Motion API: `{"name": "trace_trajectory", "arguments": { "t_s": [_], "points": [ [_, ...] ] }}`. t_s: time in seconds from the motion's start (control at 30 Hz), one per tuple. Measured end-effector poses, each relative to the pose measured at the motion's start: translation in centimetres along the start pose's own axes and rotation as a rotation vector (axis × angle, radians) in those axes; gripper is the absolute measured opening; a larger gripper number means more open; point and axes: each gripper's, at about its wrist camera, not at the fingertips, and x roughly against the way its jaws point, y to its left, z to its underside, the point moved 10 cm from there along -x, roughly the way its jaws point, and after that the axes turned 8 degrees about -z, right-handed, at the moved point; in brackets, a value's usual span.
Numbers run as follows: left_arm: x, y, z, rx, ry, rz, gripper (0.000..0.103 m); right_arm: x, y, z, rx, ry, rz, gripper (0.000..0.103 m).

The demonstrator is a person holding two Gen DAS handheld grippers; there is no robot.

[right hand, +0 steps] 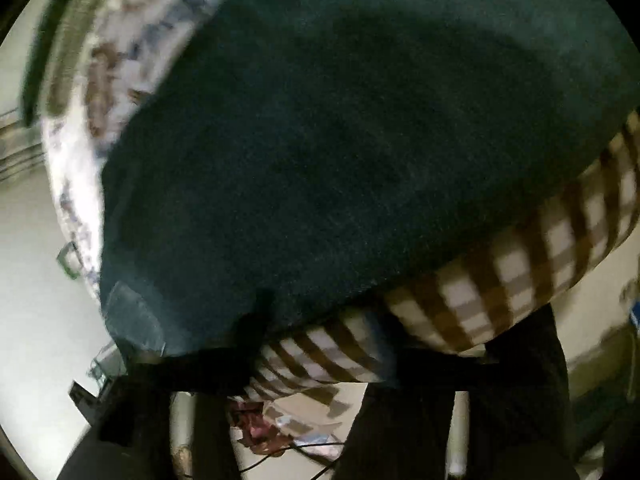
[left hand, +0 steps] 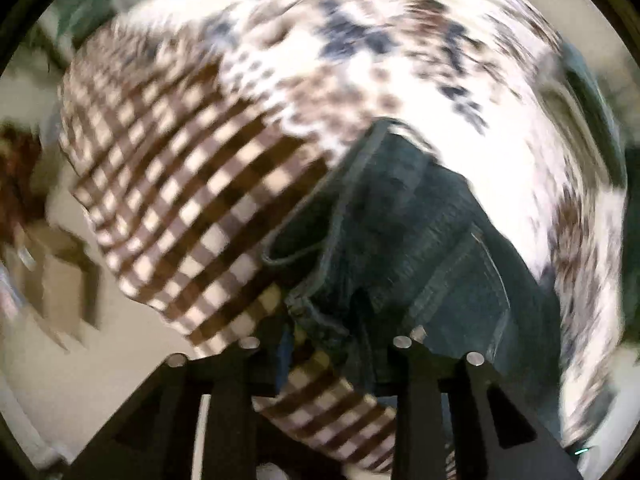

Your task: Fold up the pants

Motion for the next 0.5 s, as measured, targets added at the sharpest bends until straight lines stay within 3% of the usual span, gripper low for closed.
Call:
{"name": "trace_trajectory", "arguments": {
  "t_s": [0.03, 0.1, 0.13, 0.17, 0.33, 0.5],
  "points": [
    [0.8, -0.9, 0.4, -0.035, -0.015, -0.014, 0.033, 1.1, -0.2, -0.1, 0.020, -0.019, -0.006, 0.067],
    [2.8, -3.6, 1.7, -0.127, -0.062, -0.045, 0.058, 4.1, -1.2, -0.6, 0.046, -0.076, -0.032, 0.077],
    [3.5, -4.9, 2.2, -0.171, -0.084, -0.065, 0.081, 6.1, -2.2, -1.1, 0.040, -0.123, -0.054, 0.082],
    [4.2, -6.8, 3.1, -0.227, -0.108, -0.087, 0.089, 8.7, -4.0, -3.1, 0.032, -0.151, -0.065, 0.083],
    [5.6, -16.1, 7.7, -0.393, -0.139, -0.101, 0.090, 18.9, -12.4, -9.2, -0.063, -0.376, -0.113, 0.084],
    [4.6, -26.7, 14.0, -0.507, -0.115, -0.069, 0.090, 30.8, -24.6, -16.7, -0.157, -0.604, -0.161, 0.084]
  ]
}}
